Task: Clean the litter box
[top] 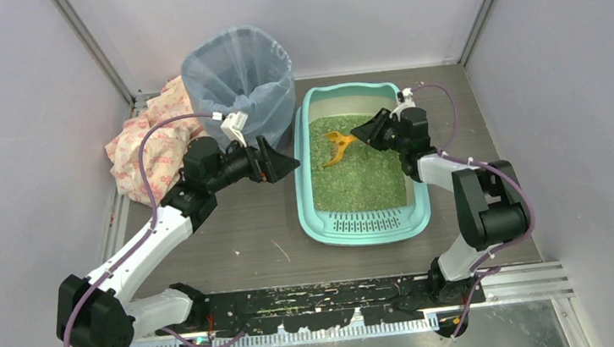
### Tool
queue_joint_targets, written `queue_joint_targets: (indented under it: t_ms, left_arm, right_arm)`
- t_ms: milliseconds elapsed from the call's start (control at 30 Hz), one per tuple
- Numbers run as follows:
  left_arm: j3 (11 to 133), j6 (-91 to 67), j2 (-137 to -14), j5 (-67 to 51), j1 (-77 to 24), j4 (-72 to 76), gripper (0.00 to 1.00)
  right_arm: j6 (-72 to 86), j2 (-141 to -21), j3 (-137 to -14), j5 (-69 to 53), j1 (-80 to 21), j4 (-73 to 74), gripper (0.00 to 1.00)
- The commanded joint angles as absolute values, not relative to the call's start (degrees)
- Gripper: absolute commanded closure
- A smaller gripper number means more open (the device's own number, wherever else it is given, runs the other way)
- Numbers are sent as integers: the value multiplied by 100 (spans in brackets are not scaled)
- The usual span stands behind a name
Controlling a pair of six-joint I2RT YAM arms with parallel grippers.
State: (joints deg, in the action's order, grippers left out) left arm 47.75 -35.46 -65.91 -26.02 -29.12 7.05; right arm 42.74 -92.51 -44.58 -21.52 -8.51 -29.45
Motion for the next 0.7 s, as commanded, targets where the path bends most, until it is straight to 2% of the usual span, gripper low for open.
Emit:
queue_joint_targets:
  t_ms: [0, 267, 433, 667]
  left_arm:
    - [4773, -3520, -6580, -2588, -2885, 1107, 10]
    - [4746, -3532, -6572, -2566, -2882, 1127, 10]
    - [4738, -3534, -6553, -2566, -2883, 1134, 10]
    - [4720, -3555, -6590, -2520, -2867, 1159, 10]
  right_arm:
    - [4527, -8602, -4337, -2648, -677, -3210, 99]
    - [5311, -8417, -3896, -3166, -233, -4137, 99]
    - [5325, -8181, -3757, -3210, -81, -4098, 99]
    - [5957, -7770, -3384, -3604, 587, -4868, 99]
